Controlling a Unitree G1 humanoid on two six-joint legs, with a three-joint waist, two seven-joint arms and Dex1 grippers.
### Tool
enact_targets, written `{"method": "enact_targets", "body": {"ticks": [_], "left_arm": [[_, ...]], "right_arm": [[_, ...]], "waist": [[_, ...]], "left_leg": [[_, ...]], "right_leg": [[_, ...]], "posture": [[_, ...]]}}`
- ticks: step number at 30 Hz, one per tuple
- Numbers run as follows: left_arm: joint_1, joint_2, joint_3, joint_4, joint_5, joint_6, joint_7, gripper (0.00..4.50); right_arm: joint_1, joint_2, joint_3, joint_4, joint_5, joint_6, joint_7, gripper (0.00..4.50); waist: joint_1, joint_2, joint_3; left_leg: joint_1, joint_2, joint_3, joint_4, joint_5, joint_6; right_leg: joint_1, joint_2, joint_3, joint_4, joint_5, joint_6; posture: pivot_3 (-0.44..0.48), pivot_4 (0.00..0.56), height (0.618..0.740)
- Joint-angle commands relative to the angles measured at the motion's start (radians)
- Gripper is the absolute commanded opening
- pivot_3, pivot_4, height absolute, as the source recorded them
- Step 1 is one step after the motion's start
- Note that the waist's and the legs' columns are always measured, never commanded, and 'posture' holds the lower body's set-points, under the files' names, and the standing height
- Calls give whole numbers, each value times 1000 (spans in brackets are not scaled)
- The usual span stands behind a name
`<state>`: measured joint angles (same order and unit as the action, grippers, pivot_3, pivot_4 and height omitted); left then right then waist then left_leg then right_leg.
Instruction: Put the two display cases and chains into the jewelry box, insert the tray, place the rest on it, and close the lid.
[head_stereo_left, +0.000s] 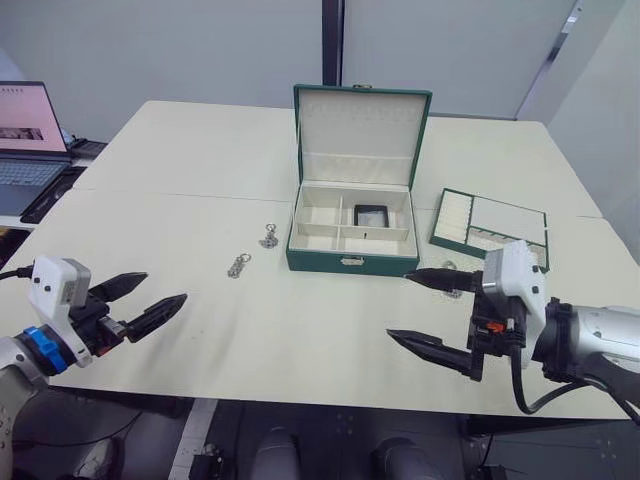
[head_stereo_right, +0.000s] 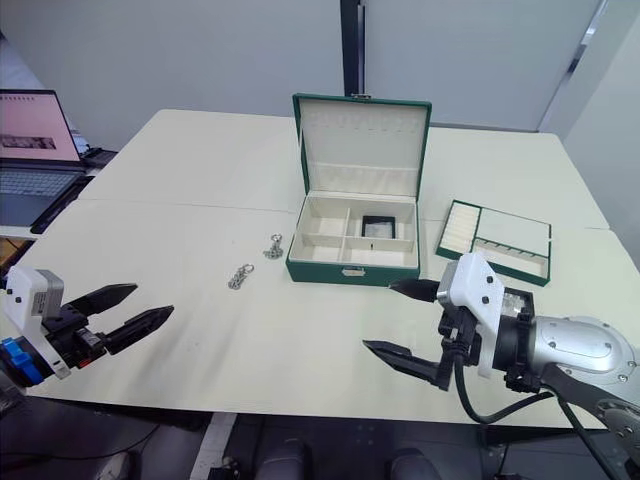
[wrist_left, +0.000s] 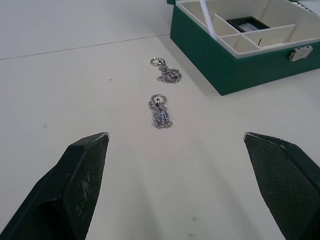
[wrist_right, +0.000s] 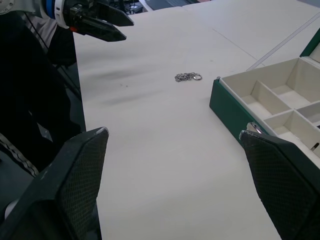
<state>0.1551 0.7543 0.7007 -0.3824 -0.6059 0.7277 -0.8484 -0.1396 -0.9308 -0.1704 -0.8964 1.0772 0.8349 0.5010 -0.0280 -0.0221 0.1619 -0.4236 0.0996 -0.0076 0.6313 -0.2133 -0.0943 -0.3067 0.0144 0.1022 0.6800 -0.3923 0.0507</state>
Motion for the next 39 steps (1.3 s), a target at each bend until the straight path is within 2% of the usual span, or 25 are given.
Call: {"method": "enact_targets", "body": {"ticks": [1,5,13,17,28,39], "left_arm": [[-68,10,-1,-68,-45,112,140,4479],[-120,-71,-125,-124,-13,134,281,4479],[-233,-191,-347,1,174,10,466,4479],[-272,-226,-419,88,225,-40,476,4479],[-347,-259,-508,270,304,-152,460,4479],[-412,-291,-559,374,338,-202,447,4479]], "right_arm": [[-4,12,-1,-3,-23,-35,8,4500],[7,27,27,6,-73,-55,23,4500],[4,22,26,28,-123,-68,65,4500],[-48,15,30,45,-119,-45,65,4500],[-192,19,47,64,-64,49,10,4500],[-207,17,39,54,-35,82,-37,4500]], "waist": [[1,0,0],[1,0,0],[1,0,-1],[1,0,-1],[3,0,0],[3,0,-1]], "left_leg": [[0,0,0,0,0,0],[0,0,0,0,0,0],[0,0,0,0,0,0],[0,-1,0,0,0,-1],[0,-1,1,0,1,-1],[0,-1,1,0,1,-1]], "right_leg": [[0,0,0,0,0,0],[0,0,0,0,0,0],[0,1,1,0,0,0],[0,0,1,0,0,0],[0,0,1,0,0,0],[0,0,1,0,0,0]], "posture": [[0,150,740],[0,150,740],[0,150,740],[0,150,740],[0,150,740],[0,150,740]]}}
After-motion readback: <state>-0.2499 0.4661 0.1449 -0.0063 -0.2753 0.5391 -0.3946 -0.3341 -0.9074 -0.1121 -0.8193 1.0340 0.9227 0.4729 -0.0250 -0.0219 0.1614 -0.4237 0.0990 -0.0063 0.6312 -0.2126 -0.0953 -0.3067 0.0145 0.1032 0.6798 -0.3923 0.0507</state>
